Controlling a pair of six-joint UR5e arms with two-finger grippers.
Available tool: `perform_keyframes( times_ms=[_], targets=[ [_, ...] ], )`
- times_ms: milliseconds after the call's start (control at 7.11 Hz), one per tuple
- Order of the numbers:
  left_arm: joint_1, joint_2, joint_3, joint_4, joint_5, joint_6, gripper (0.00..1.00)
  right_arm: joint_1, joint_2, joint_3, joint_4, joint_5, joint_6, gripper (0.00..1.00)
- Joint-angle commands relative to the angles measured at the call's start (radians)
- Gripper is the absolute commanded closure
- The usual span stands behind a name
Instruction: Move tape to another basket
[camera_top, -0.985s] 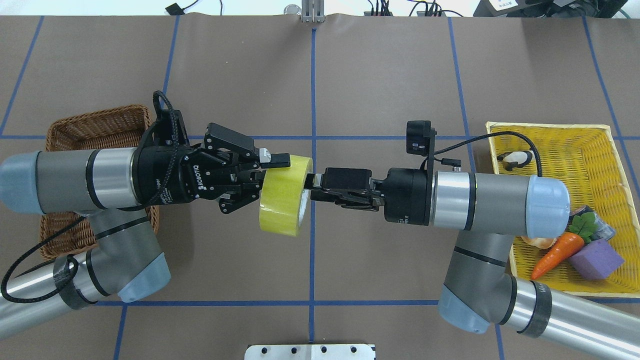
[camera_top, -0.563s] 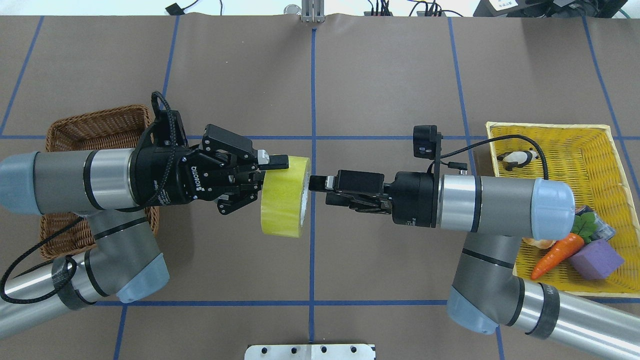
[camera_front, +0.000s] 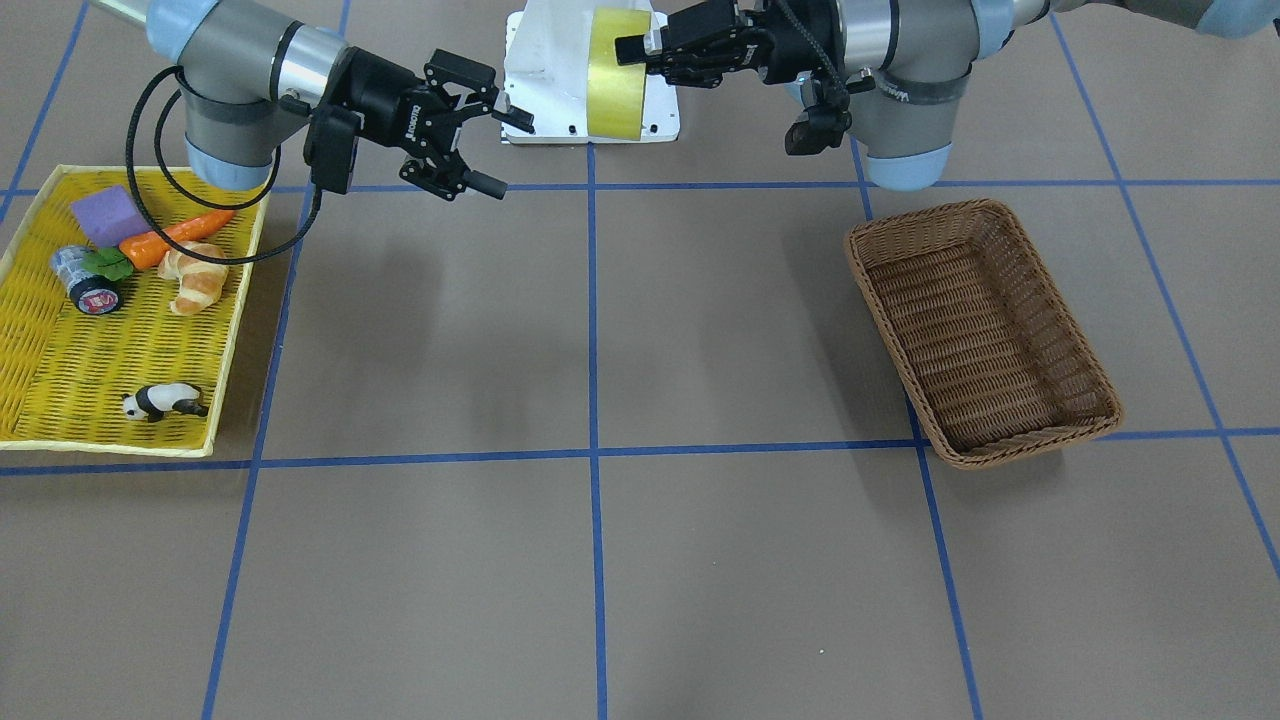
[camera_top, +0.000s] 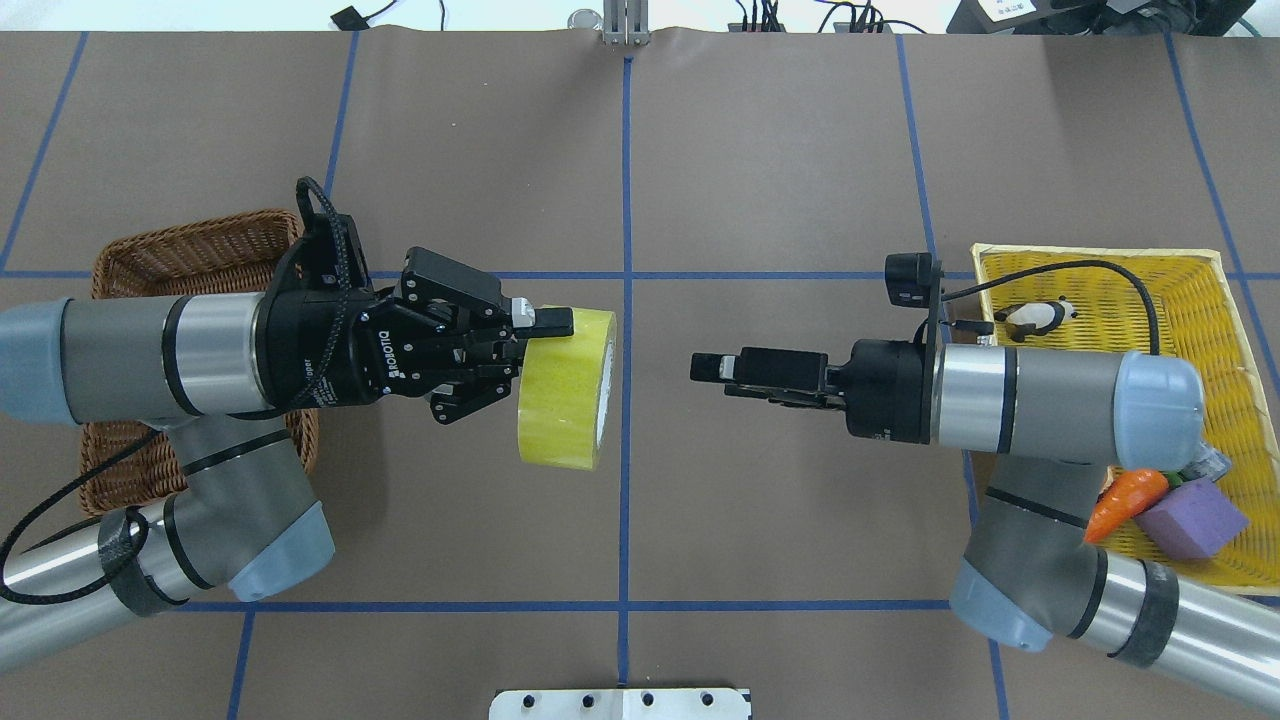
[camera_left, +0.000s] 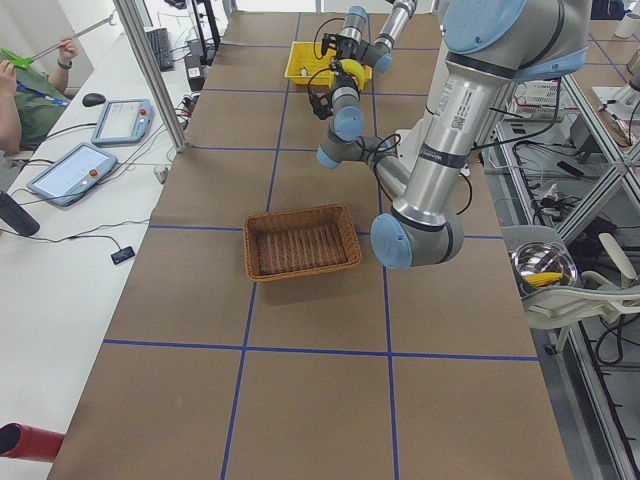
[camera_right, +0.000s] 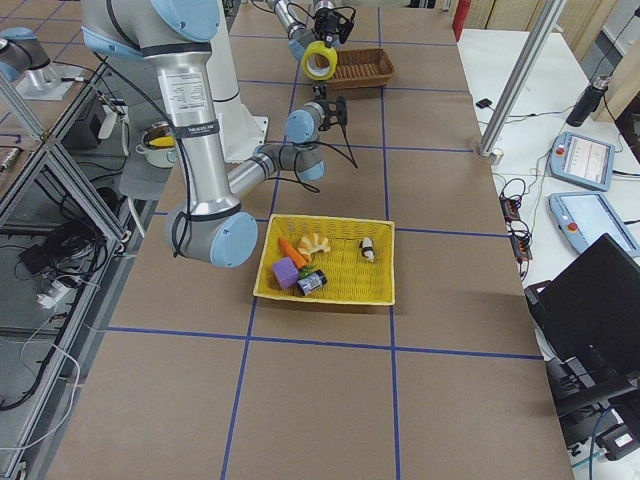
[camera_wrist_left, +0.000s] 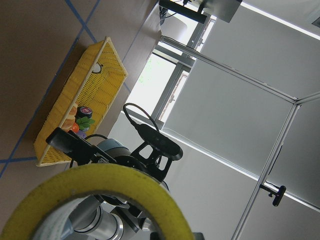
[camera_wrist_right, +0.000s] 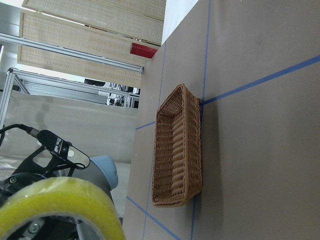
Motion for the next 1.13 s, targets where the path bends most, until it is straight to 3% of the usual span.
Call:
perform_keyframes(
  times_ms=[0,141,281,563,985],
  targets=[
    [-0.074,0.017,-0.002,0.124,-0.029,0.147,1.00,0.223,-0.002,-0.047,-0.105,0.235,-0.073,0.00],
    [-0.161,0.017,-0.005,0.270,-0.099,0.250,1.00,0.317,0.001,-0.058,-0.204,0.341,-0.207,0.00],
    [-0.236,0.020,-0.008,0.415,-0.180,0.425,1.00,0.381,0.003,-0.057,-0.327,0.385,-0.319,0.00],
    [-0.377,0.049,-0.008,0.673,-0.320,0.684,1.00,0.515,0.000,-0.054,-0.558,0.388,-0.569,0.00],
    [-0.432,0.136,-0.031,0.914,-0.325,1.011,1.00,0.633,-0.012,-0.049,-0.923,0.376,-1.006,0.00]
  ],
)
